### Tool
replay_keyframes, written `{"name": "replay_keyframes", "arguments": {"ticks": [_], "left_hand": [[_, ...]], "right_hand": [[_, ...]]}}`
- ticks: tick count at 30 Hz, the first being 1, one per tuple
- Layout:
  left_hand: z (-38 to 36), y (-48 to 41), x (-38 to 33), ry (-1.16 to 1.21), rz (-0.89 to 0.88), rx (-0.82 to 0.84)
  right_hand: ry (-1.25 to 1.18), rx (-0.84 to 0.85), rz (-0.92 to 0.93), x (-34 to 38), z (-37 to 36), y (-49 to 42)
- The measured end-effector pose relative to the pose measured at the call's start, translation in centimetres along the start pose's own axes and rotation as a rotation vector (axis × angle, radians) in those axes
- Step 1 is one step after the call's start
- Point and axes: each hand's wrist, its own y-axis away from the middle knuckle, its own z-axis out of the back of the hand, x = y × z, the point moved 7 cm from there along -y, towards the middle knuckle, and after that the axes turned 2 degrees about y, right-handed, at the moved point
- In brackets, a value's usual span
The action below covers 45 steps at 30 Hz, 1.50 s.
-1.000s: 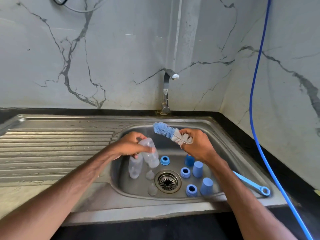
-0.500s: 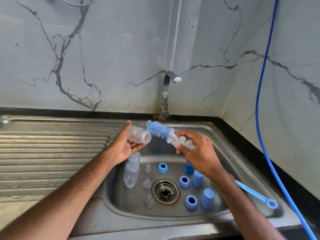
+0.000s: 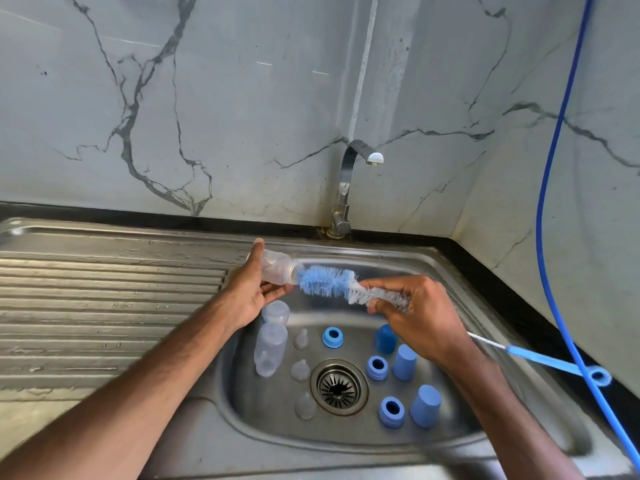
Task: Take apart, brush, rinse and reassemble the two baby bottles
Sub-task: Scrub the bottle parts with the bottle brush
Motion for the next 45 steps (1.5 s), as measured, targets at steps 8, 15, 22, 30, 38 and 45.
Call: {"name": "replay_keyframes", "arguments": {"ticks": [8, 15, 22, 30, 38, 45], "left_hand": [[-2.7, 1.5, 1.4, -0.040, -0.012, 0.043], [-6.1, 2.9, 2.1, -0.003, -0.096, 0.205], [-7.7, 4.3, 1.0, -0.010, -0.187, 0.334], [-5.8, 3.8, -0.5, -0.014, -0.196, 0.270], [-8.5, 5.3, 0.9, -0.093, -0.194, 0.422], [-5.8, 4.0, -0.2, -0.056, -0.168, 0.303]], "right_hand": [[0.002, -0.011, -0.010, 0.1, -0.2, 0.2], [-0.573, 0.102, -0.181, 0.7, -2.5, 0.2], [-0.870, 0.383, -0.571, -1.1, -3.5, 0.4], [-0.834, 0.412, -0.605, -0.9, -1.8, 1.2], [-0.878, 0.372, -0.690, -1.6, -2.7, 0.9], [-0.771, 0.379, -0.541, -1.5, -1.7, 0.7]]}}
